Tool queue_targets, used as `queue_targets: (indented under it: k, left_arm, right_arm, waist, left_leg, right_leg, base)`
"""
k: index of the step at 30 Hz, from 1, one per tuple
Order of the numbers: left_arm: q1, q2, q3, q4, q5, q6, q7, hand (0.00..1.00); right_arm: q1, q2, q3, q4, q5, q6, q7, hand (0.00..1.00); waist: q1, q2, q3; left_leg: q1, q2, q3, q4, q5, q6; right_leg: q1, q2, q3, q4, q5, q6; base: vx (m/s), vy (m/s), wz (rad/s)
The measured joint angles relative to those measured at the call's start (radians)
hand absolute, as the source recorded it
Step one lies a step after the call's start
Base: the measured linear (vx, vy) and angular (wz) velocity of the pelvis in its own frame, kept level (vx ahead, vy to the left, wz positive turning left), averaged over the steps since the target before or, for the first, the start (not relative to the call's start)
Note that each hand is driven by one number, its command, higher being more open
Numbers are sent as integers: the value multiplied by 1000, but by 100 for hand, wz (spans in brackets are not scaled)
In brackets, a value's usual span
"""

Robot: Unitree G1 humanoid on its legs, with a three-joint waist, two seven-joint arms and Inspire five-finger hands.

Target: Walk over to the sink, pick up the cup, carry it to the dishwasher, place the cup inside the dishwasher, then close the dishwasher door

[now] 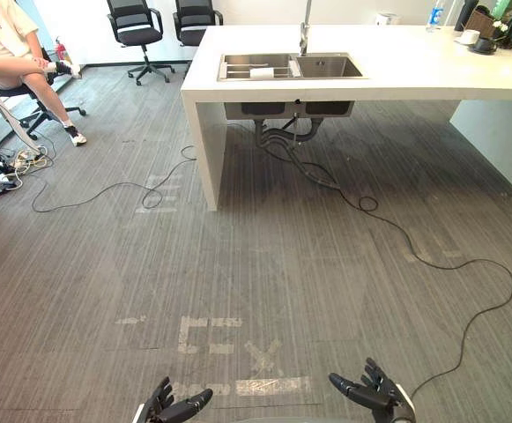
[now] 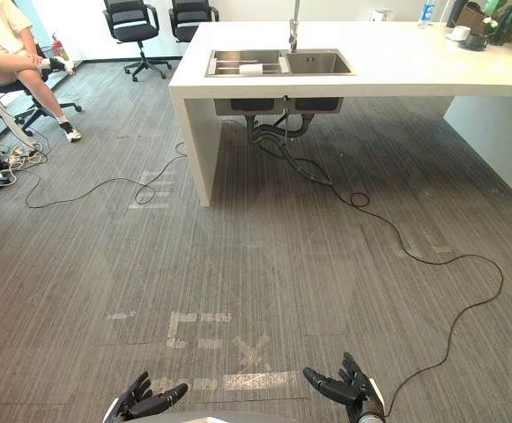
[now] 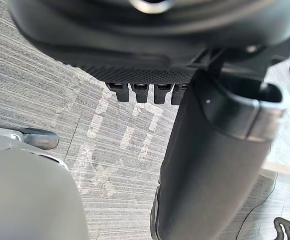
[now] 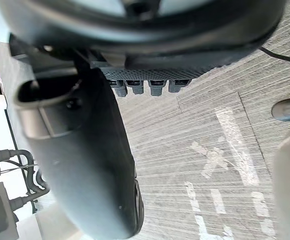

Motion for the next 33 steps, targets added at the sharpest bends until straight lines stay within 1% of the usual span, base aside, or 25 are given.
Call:
queue_targets:
  k: [13,16,17,20,22,23,24,25,26,27,28,29,30,32,33]
  left_arm:
    - [1,-1,0,-8,0,4,-15,100]
    - [6,-4,0,-8,0,3,-15,100]
    - [10,-7,0,-8,0,3,-15,100]
    - [19,-15,0,-11,-1,3,-15,100]
    - [30,-26,0,-29,-2,3,-15,100]
    - [37,-33,-2,-43,-2,3,-15,100]
    - [40,-42,-5,-59,-1,3,-10,100]
    - [39,-46,-4,-66,-2,3,-6,100]
    - [36,-45,-5,-81,-2,3,-2,100]
    - [33,-41,-4,-106,-11,3,6,100]
    - [36,-38,-2,-123,-26,7,15,100]
    - [35,-35,-1,-130,-33,9,15,100]
    - [30,-30,-2,-142,-49,11,15,100]
    - [14,-27,0,-158,-53,11,15,100]
    - [0,-22,2,-166,-58,11,14,100]
  right_arm:
    - [14,-11,-48,-4,-4,-9,22,100]
    - [15,-12,-74,-5,-4,-16,32,100]
    - [15,-15,-81,-7,-4,-17,33,100]
    - [16,-22,-84,-16,-4,-18,33,100]
    - [28,-21,-92,-51,-4,-18,33,100]
    - [37,-21,-95,-71,-4,-18,33,100]
    - [49,-22,-96,-100,-3,-19,31,100]
    - [48,-21,-94,-106,-3,-19,31,100]
    - [46,-14,-88,-123,-3,-19,31,100]
    - [46,-6,-77,-135,-4,-19,31,100]
    - [49,-2,-75,-135,-4,-18,35,100]
    - [50,-2,-75,-135,-4,-18,36,100]
    - [50,-2,-75,-135,-4,-18,37,100]
    - [48,-2,-75,-135,-3,-19,41,100]
    - [46,2,-75,-135,-2,-21,53,100]
  waist:
    - [1,-1,0]
    - [1,-3,1]
    - [1,-4,1]
    - [2,-4,2]
    - [3,-5,3]
    - [4,-6,4]
    - [9,-5,4]
    - [15,-5,6]
    - [23,-10,14]
    - [27,-25,40]
    - [28,-30,46]
    - [28,-32,46]
    - [26,-34,50]
    - [25,-26,54]
    - [24,-25,60]
  left_leg:
    - [18,6,34,16,-23,-4]
    - [15,6,36,47,-46,1]
    - [10,6,37,71,-62,3]
    - [-8,7,42,129,-100,10]
    - [-36,6,45,207,-154,14]
    - [-49,5,45,249,-184,21]
    - [-62,4,47,304,-230,35]
    - [-65,6,52,322,-245,36]
    - [-63,8,57,345,-254,44]
    - [-41,3,56,369,-279,49]
    - [-24,5,50,386,-303,46]
    - [-17,9,44,392,-311,45]
    - [4,15,27,392,-320,40]
    - [24,44,0,391,-339,23]
    - [29,68,-24,393,-353,4]
  right_leg:
    - [-4,5,34,28,-10,-1]
    - [-7,0,36,57,-32,3]
    - [-9,-2,42,69,-46,9]
    - [-24,-9,48,113,-79,15]
    - [-54,-23,48,196,-134,31]
    - [-70,-34,42,250,-166,52]
    - [-118,-54,22,393,-204,92]
    - [-166,-67,5,492,-207,93]
    - [-241,-92,-20,656,-199,91]
    - [-309,-133,-55,825,-193,70]
    - [-346,-163,-87,881,-209,70]
    - [-358,-173,-100,878,-214,74]
    - [-372,-191,-131,836,-216,79]
    - [-389,-183,-161,723,-215,81]
    - [-397,-162,-159,633,-203,77]
  base:
    - [-22,-21,-10]
    - [0,0,0]
    - [0,0,0]
    - [31,8,-5]
    - [59,20,0]
    - [71,33,1]
    - [59,35,-5]
    - [72,65,-11]
    - [119,58,-8]
    - [132,50,-1]
    - [180,15,8]
    - [207,-9,24]
    - [294,-38,41]
    - [298,-79,45]
    - [260,-119,41]
